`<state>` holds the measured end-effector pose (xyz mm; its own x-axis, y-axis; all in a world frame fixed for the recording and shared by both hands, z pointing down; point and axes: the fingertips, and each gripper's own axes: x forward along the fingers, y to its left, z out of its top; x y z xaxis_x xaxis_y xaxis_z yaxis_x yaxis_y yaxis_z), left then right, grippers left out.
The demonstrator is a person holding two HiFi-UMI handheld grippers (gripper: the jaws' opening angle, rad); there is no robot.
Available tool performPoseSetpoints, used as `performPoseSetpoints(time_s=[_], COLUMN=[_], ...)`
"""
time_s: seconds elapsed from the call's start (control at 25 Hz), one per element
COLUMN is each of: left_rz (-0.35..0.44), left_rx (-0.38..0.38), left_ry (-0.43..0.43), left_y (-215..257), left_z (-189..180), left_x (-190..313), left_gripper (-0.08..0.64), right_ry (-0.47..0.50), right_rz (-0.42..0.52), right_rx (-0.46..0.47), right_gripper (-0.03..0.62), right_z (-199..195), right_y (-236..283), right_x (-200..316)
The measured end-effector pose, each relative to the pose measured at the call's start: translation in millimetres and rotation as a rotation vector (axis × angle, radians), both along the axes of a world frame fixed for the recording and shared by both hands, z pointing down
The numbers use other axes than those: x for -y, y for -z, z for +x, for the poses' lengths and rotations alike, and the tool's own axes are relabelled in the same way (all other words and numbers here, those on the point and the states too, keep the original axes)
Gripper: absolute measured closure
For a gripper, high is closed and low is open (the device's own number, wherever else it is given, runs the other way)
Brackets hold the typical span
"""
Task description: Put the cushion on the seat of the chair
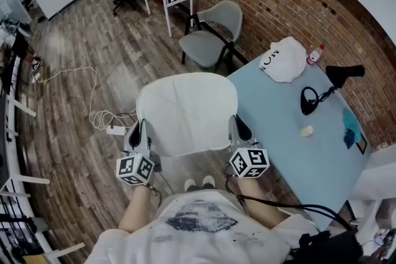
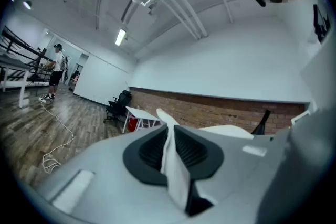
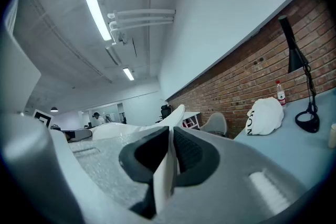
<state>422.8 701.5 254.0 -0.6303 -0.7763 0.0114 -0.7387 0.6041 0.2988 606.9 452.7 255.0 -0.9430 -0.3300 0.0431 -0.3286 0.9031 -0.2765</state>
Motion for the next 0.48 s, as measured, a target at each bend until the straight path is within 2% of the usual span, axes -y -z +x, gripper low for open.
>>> performPoseSetpoints(time_s=[0.48], left_rz=[-0.031], left_rx=[0.007], left_ry=[0.033], left_y=[-10], left_z=[-14], left_x=[41], left_gripper=[0.532], right_ry=[0.024], right_rz=[-0.009], right_rx=[0.007], right_gripper=[0.568], right_z=[-17], right_y=[-13], right_x=[49])
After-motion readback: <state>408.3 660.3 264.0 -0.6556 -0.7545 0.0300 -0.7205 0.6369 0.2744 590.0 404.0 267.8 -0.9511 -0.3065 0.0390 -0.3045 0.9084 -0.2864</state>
